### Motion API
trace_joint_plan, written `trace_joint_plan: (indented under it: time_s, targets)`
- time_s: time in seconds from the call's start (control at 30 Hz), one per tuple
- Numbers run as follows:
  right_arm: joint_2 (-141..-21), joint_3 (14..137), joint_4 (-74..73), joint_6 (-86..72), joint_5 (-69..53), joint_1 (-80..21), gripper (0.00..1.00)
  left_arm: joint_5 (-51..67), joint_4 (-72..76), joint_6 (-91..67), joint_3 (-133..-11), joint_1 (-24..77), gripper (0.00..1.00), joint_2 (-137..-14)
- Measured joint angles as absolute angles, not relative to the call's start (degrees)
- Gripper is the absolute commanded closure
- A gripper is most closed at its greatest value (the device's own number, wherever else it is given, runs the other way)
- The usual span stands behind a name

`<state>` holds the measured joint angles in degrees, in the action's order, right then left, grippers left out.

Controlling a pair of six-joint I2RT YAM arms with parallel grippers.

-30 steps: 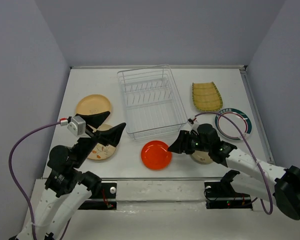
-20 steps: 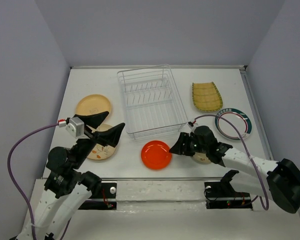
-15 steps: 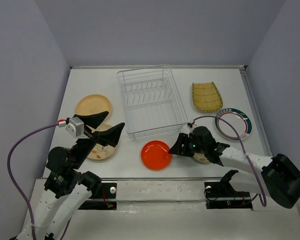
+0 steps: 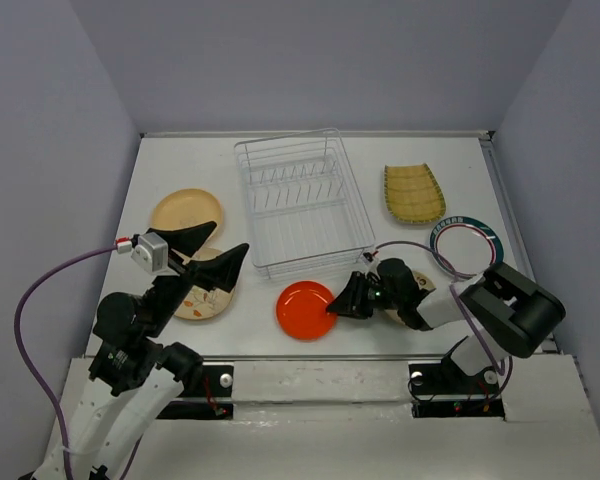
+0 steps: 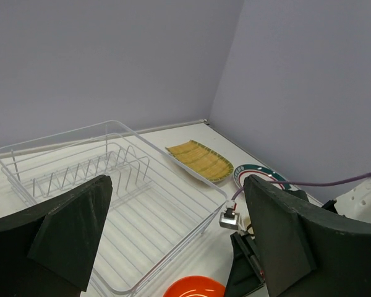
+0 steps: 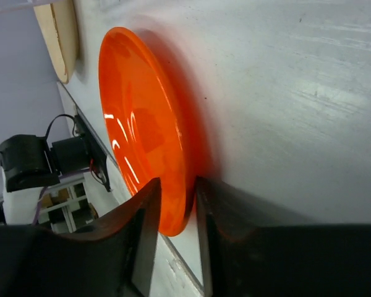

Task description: Load the plates into the dish rack

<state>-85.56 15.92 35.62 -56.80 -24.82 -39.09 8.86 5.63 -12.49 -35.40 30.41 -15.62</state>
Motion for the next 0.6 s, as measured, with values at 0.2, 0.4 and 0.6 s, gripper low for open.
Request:
trace_joint_plan:
  time_s: [0.2, 0.4, 0.6]
  targets:
    - [-92.73, 13.04, 48.05, -62.59, -26.83, -39.09, 0.93, 8.08, 5.63, -12.51, -35.40, 30.41, 0.01, -15.62]
    - [-81.97, 9.87, 41.78, -63.00, -24.45, -39.40, 0.93, 7.79, 5.61, -12.53, -35.40, 30.41, 0.01, -15.62]
    - [-57.21, 23.44, 9.15, -51.90, -13.58, -42.15, 0.93, 6.07, 5.58, -12.80, -35.40, 30.41, 0.01, -15.62]
